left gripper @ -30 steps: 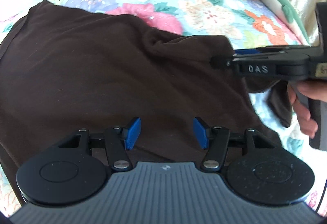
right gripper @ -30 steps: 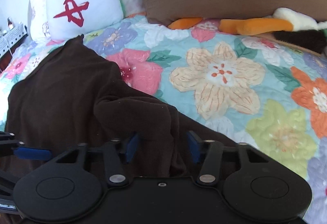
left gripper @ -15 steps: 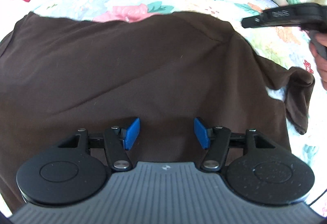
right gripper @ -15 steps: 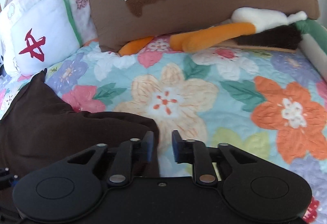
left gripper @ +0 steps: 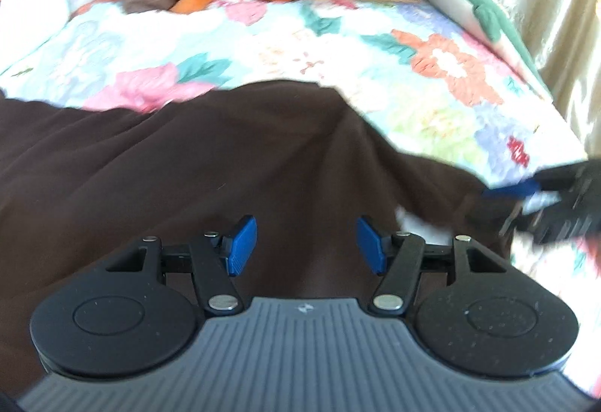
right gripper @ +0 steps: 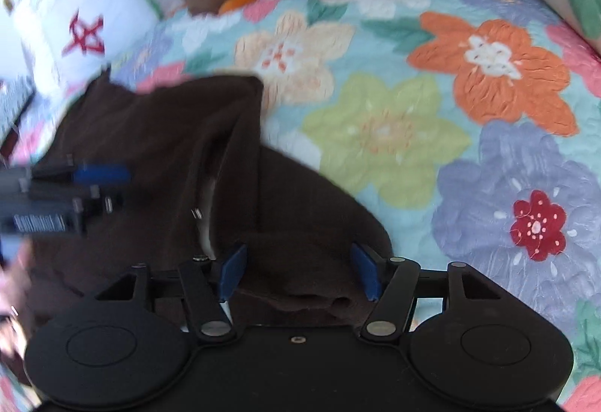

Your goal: Fold clothes

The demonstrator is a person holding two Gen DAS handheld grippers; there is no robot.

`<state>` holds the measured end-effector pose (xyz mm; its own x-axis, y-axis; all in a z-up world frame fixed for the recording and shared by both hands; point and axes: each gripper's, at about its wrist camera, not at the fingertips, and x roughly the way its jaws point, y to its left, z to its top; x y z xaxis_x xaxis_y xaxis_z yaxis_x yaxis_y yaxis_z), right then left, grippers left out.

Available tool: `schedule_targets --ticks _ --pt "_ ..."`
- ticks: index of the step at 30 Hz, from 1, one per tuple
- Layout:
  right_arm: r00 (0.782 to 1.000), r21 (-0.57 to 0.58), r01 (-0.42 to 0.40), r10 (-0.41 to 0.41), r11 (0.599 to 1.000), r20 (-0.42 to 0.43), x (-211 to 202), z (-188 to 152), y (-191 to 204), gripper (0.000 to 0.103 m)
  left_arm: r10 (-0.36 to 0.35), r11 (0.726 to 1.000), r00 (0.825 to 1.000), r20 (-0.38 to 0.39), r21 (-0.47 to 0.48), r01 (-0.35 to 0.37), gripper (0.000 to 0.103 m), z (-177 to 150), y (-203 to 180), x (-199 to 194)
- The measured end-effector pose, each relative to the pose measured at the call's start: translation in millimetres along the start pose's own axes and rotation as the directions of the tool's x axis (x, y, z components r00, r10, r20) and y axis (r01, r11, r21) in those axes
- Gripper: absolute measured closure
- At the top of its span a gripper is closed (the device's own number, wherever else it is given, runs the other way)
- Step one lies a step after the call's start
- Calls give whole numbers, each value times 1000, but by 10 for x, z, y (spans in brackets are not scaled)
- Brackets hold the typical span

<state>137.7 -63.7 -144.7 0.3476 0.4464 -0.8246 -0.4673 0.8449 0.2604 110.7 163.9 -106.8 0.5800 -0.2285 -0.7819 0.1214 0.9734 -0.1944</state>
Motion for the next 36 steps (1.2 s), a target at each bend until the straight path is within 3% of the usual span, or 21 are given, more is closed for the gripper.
schedule_targets --ticks 2,3,4,5,7,9,13,17,20,21,24,26,28,29,33,36 --pt "1000 -53 30 -30 998 10 77 -49 16 55 -8 1000 1000 5 -18 8 44 69 -41 57" --pt "999 -68 45 -44 997 25 80 -52 14 73 -9 1000 1000 6 -23 9 44 94 -55 76" --pt "998 -79 51 -49 996 31 69 -35 6 85 -10 1000 1000 8 -27 10 44 119 -70 95" --pt "997 -88 60 -56 994 45 43 0 -11 88 -8 1000 1000 9 -28 9 44 137 -82 106" --pt "991 -115 110 -100 987 91 -41 104 -51 90 -3 1000 1000 14 -21 3 44 158 -92 108" --pt "969 -149 201 -175 968 173 -159 275 -111 90 1 1000 1000 20 -20 0 44 180 -84 111" --pt "905 -136 309 -246 941 348 -393 751 -347 90 -9 1000 1000 23 -27 10 43 216 -47 132" --pt "815 -67 387 -307 920 491 -524 1224 -579 90 -26 999 999 19 -26 26 42 217 -17 180" --pt "782 14 382 -331 924 529 -467 1502 -792 90 -49 998 999 7 -40 50 41 201 18 248" --pt "789 30 370 -331 929 518 -405 1580 -853 89 -53 997 999 -1 -49 53 40 199 31 284" --pt "865 37 319 -307 947 398 -77 1745 -957 81 -56 996 998 -22 -72 54 40 194 60 395" --pt "867 18 366 -348 930 357 56 1684 -883 73 -46 996 999 -24 -72 44 40 190 55 446" --pt "863 0 392 -367 920 347 110 1552 -779 49 -47 997 999 -23 -67 46 38 193 46 476" --pt "864 -4 392 -367 920 344 125 1485 -737 45 -48 997 999 -26 -60 46 34 196 36 489" --pt "909 1 331 -319 944 269 178 1307 -730 39 -28 1000 998 -47 -4 28 22 236 -47 564" --pt "909 39 360 -360 932 211 243 1226 -818 37 -4 999 999 -42 37 5 23 247 -114 607"
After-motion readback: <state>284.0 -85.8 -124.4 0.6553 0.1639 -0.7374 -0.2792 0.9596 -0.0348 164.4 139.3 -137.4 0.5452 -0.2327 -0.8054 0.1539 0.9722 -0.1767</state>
